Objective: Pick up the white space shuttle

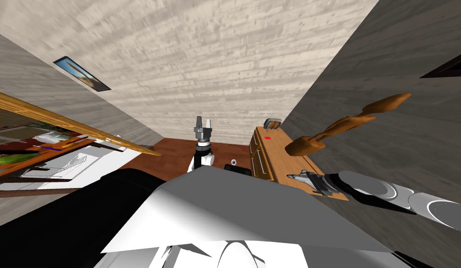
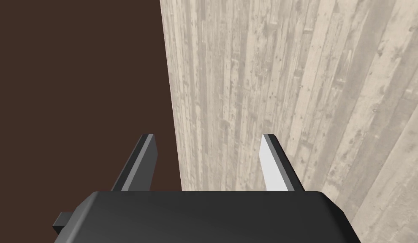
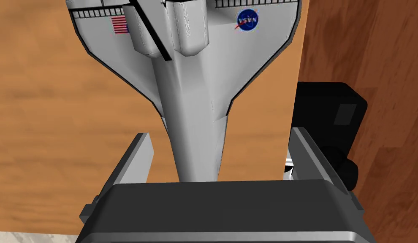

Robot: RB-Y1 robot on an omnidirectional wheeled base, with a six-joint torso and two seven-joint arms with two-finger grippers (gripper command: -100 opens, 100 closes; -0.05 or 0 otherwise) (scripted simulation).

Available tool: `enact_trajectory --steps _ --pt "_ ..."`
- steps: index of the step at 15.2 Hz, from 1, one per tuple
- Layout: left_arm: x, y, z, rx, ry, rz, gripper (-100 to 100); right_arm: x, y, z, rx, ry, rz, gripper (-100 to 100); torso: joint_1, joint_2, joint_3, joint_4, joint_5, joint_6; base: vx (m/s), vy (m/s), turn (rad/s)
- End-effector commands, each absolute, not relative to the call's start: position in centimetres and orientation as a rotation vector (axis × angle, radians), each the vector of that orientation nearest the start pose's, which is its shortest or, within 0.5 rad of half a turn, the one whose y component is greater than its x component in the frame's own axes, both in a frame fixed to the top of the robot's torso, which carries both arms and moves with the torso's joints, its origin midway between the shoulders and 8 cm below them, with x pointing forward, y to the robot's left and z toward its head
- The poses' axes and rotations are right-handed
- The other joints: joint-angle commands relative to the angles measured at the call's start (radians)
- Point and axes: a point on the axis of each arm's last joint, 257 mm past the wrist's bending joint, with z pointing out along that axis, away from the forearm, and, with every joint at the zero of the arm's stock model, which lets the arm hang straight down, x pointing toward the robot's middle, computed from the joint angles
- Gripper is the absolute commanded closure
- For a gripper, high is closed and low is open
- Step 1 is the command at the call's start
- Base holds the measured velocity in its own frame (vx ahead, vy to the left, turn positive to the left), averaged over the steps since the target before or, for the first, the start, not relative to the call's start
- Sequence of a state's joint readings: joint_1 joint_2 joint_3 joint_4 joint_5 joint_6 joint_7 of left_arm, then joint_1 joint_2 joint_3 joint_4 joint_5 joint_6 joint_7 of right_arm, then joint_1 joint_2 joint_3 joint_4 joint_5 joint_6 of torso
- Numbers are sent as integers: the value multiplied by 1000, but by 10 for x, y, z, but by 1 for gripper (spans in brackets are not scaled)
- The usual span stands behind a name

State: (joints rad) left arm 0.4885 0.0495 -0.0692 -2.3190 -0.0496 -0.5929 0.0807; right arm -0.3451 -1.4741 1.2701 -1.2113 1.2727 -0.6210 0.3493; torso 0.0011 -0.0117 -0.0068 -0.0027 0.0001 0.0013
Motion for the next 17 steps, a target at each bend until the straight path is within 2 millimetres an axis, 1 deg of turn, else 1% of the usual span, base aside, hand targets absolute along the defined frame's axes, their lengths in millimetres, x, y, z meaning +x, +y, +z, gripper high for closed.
enact_trajectory --steps 1,3,4,5,7,9,10,12,16,17 --pt "323 239 59 -514 569 -1457 0 211 -581 -421 -2314 2132 -100 -100 0 0 0 0 0 0 173 26 -239" --pt "323 239 59 -514 569 -1457 0 207 -577 -425 -2343 2095 -102 -100 0 0 0 0 0 0 171 35 -206" --pt "323 239 59 -514 569 -1457 0 208 -579 -423 -2325 2120 -98 -100 0 0 0 0 0 0 72 15 -65" --pt "323 239 59 -514 569 -1457 0 208 -579 -423 -2329 2114 -100 100 -1 3 1 0 0 -1 13 4 -2" --pt "323 239 59 -514 569 -1458 0 211 -579 -423 -2327 2110 -106 100 -2 9 5 1 0 0 2 -1 8" --pt "323 239 59 -514 569 -1458 0 209 -579 -423 -2329 2113 -102 100 -4 11 6 2 -2 -1 0 0 0" --pt "323 239 59 -514 569 -1458 0 213 -582 -418 -2299 2150 -99 100 -4 11 6 2 -2 -1 -52 -15 230" --pt "323 239 59 -514 569 -1458 0 217 -586 -414 -2268 2185 -97 100 -5 15 9 4 -2 -4 -147 -35 321" --pt "323 239 59 -514 569 -1458 0 228 -593 -402 -2186 2270 -92 100 -6 25 14 5 -1 -1 -203 -30 266" --pt "323 239 59 -514 569 -1458 0 225 -591 -407 -2218 2235 -99 100 -6 26 15 5 -1 -2 -133 -28 147"
